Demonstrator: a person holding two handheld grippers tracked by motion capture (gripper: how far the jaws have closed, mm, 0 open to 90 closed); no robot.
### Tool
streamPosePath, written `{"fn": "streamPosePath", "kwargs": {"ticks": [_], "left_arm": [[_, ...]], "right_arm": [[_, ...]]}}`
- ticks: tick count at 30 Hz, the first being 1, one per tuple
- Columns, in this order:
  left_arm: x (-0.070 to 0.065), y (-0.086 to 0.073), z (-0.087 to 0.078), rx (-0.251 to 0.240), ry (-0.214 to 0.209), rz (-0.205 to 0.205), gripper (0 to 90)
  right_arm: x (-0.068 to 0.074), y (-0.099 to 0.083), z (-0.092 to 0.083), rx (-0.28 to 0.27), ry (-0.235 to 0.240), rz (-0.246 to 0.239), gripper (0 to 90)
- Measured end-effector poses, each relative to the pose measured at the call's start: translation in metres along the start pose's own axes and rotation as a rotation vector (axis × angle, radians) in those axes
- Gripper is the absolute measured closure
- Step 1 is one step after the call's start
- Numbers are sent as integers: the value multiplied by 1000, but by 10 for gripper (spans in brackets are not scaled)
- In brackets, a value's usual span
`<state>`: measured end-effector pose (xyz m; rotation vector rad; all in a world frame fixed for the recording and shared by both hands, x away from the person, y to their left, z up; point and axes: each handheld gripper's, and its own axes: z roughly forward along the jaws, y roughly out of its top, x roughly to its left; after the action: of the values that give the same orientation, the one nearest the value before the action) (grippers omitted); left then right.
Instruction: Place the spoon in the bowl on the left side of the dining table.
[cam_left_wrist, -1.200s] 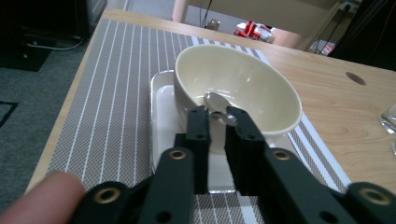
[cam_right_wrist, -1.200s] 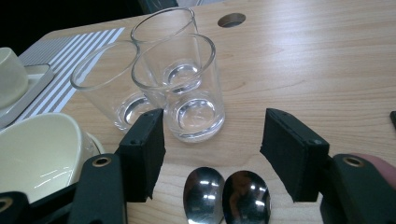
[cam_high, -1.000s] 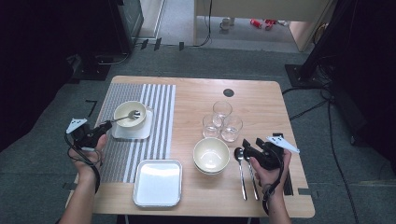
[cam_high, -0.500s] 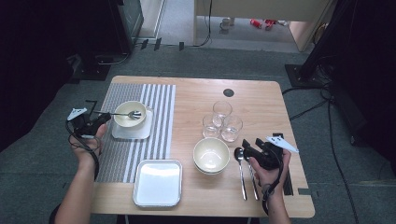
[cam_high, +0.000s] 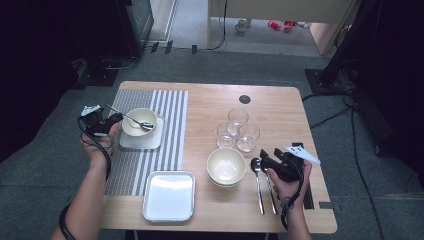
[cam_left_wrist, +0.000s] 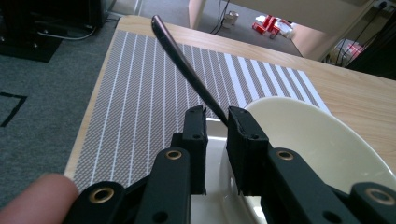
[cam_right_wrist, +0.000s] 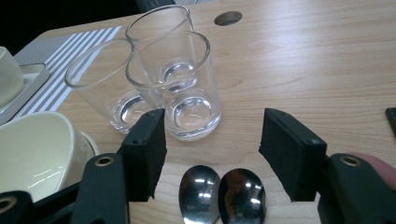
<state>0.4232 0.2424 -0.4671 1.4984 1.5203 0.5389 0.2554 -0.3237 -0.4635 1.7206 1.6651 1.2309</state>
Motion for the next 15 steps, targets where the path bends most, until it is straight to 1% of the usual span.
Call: {"fn": "streamPosePath", "kwargs": {"ticks": [3,5,7,10,11,13,15], "left_arm": [[-2,5,7,3,0,-10,802],[-3,8,11,0,0,-12,832],[-5,13,15,2,-10,-17,869],[-9,19,22,15,-18,-1,894],[-10,21,25,23,-16,7,893],[-12,23,29,31,-18,11,890],[-14,25,31,23,-25,2,866]], "right_arm": [[0,0,0,0,0,-2,406],[1,0,-1,-2,2,-3,406],[1,0,-2,-5,2,-7,406],[-1,0,-2,-1,1,3,407],[-2,0,-2,-3,1,2,407],[-3,0,-3,-3,-1,10,407],[-5,1,-3,-6,-2,17,408]]}}
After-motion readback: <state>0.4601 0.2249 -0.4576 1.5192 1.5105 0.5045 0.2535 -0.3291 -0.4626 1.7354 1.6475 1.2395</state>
